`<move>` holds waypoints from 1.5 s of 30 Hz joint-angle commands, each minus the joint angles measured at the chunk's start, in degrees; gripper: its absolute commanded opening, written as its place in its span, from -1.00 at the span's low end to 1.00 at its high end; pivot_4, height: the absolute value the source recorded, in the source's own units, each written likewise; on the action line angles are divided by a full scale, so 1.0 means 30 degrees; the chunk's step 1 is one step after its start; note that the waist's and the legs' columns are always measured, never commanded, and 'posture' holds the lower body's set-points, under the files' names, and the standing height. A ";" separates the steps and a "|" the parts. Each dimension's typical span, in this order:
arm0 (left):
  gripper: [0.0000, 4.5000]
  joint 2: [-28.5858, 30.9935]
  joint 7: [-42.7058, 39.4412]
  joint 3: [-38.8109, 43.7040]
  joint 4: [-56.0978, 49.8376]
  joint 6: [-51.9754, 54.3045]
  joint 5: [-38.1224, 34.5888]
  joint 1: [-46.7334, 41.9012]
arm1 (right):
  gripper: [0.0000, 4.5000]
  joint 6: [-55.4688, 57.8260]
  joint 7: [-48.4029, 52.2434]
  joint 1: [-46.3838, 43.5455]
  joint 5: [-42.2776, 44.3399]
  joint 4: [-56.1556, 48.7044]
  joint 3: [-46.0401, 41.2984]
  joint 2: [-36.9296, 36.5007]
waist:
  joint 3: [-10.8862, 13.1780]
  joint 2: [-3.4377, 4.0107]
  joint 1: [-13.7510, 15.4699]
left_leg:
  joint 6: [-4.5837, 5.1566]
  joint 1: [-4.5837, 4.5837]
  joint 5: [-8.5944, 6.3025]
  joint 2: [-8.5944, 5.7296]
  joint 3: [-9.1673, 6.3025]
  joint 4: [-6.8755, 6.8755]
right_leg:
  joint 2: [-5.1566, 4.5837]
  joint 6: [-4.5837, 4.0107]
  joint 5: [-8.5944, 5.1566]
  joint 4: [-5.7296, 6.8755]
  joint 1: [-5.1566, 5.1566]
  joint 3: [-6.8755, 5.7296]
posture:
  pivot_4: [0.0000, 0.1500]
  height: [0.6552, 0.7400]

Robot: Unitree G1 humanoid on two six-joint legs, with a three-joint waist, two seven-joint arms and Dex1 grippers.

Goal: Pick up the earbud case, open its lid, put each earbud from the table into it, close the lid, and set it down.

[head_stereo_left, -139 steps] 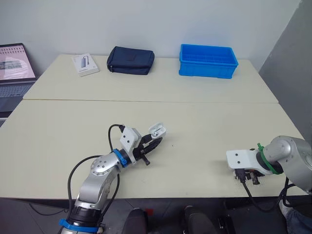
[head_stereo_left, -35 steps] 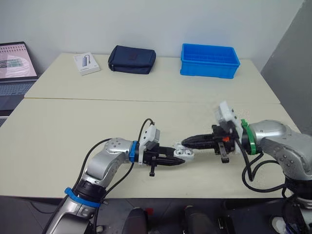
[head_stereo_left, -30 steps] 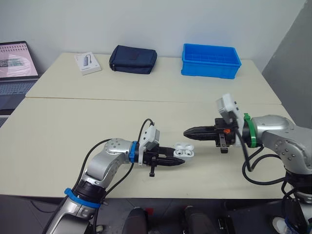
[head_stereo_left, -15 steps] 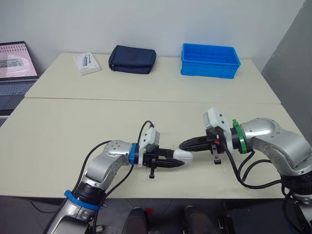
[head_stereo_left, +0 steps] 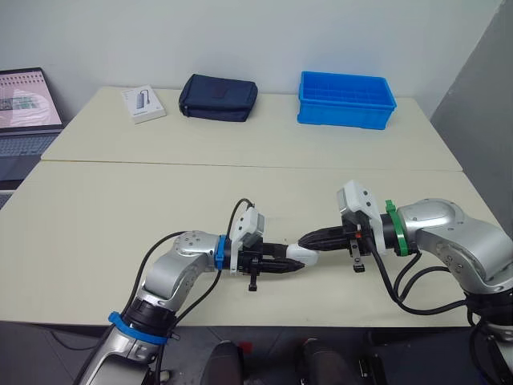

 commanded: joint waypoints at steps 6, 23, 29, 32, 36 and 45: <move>-0.64 -0.0336 0.0612 0.0735 -0.0596 0.0880 -0.0943 -0.0634 | -1.00 0.0123 -0.0857 0.0483 -0.0002 -0.0788 -0.0510 0.0321 | 0.0000 0.0000 -0.0017 | 0.0000 0.0007 0.0000 0.0000 -0.0006 0.0001 | 0.0003 -0.0002 -0.0001 0.0010 0.0000 -0.0001 | 1.00 1.00; -0.64 -0.1510 0.1302 -0.0514 1.0074 0.9855 -0.0070 -0.7491 | -1.00 -0.1589 -0.4575 0.4113 -0.3384 -0.2326 -0.2016 -0.0788 | 0.0001 -0.0003 -0.0115 | 0.0005 0.0004 -0.0003 -0.0012 -0.0074 -0.0002 | 0.0040 0.0009 -0.0006 0.0007 0.0007 -0.0020 | 1.00 1.00; 0.06 -0.0650 0.0392 -0.1093 1.1958 0.8303 0.1633 -0.7650 | -1.00 -0.2153 -0.4282 0.4875 -0.3792 -0.2562 -0.1842 -0.0920 | 0.0000 -0.0002 -0.0117 | 0.0005 0.0004 -0.0002 -0.0009 -0.0092 0.0003 | 0.0047 -0.0001 -0.0010 0.0007 0.0015 -0.0031 | 1.00 1.00; 0.48 0.0085 -0.0039 -0.1198 1.1620 0.7464 0.2117 -0.7313 | -1.00 -0.2447 -0.3893 0.4949 -0.4013 -0.2523 -0.1722 -0.1124 | -0.0001 -0.0002 -0.0222 | 0.0005 0.0023 -0.0002 -0.0009 -0.0088 0.0009 | 0.0046 -0.0013 -0.0003 0.0016 0.0026 -0.0018 | 1.00 1.00; 0.99 0.2430 -0.0334 -0.1031 0.9032 0.5077 0.2952 -0.5650 | -0.93 -0.3102 -0.3180 0.4744 -0.4371 -0.2213 -0.1644 -0.1528 | -0.0005 0.0006 -0.0607 | 0.0004 0.0072 0.0000 0.0003 -0.0094 0.0010 | 0.0048 -0.0085 -0.0014 0.0027 0.0053 -0.0004 | 1.00 1.00; 1.00 0.6344 0.0513 0.2706 0.3162 -0.2118 0.3299 -0.0887 | 0.39 -0.6379 -0.0128 0.3533 -0.5604 -0.0541 -0.1770 -0.3247 | -0.0004 0.0014 -0.0670 | 0.0004 0.0125 -0.0001 0.0011 -0.0068 -0.0022 | 0.0055 -0.0098 -0.0006 0.0024 0.0060 0.0036 | 1.00 1.00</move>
